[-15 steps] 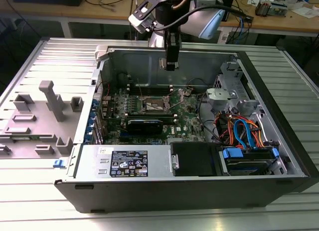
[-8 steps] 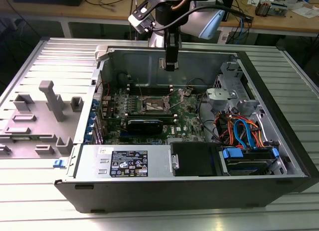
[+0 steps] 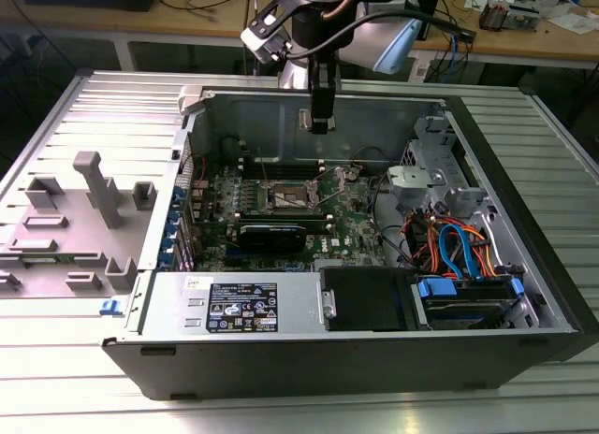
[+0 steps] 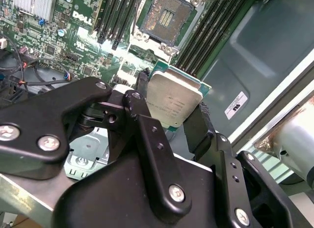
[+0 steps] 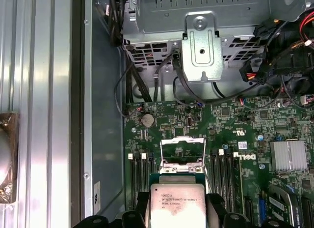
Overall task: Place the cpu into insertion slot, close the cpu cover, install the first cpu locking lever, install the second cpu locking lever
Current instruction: 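Place the cpu into insertion slot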
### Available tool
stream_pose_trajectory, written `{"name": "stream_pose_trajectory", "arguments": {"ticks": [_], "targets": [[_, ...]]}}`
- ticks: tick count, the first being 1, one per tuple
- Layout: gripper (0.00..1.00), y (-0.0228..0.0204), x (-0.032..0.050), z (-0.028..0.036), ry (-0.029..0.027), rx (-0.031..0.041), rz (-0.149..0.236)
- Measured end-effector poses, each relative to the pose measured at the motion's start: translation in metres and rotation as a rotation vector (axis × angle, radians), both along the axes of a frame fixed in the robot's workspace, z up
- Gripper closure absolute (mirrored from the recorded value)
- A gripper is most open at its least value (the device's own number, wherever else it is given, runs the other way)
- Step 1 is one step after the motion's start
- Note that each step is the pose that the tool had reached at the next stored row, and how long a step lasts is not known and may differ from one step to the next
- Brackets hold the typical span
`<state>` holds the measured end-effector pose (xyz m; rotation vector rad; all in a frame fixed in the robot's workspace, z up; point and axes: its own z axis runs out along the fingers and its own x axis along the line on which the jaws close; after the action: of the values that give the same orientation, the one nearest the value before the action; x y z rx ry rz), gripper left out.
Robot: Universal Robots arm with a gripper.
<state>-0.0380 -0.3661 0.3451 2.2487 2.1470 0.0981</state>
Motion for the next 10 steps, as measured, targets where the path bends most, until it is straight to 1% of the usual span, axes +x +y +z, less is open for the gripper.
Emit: {"name": "stream_pose_trajectory", "arguments": {"ticks": [2,5,9,10], "targets": [[0.46,-0.0021,0.0,-0.0022,0.0001,-0.0002,0.0],[0.46,-0.0021,-0.0008,-0.007,-0.0001,-0.0002,-0.01],[0.46,-0.0022,-0.0021,-0.0116,0.0,-0.0003,-0.02],[0.46,-0.0021,-0.0025,-0.0143,0.0,-0.0003,-0.021]]}}
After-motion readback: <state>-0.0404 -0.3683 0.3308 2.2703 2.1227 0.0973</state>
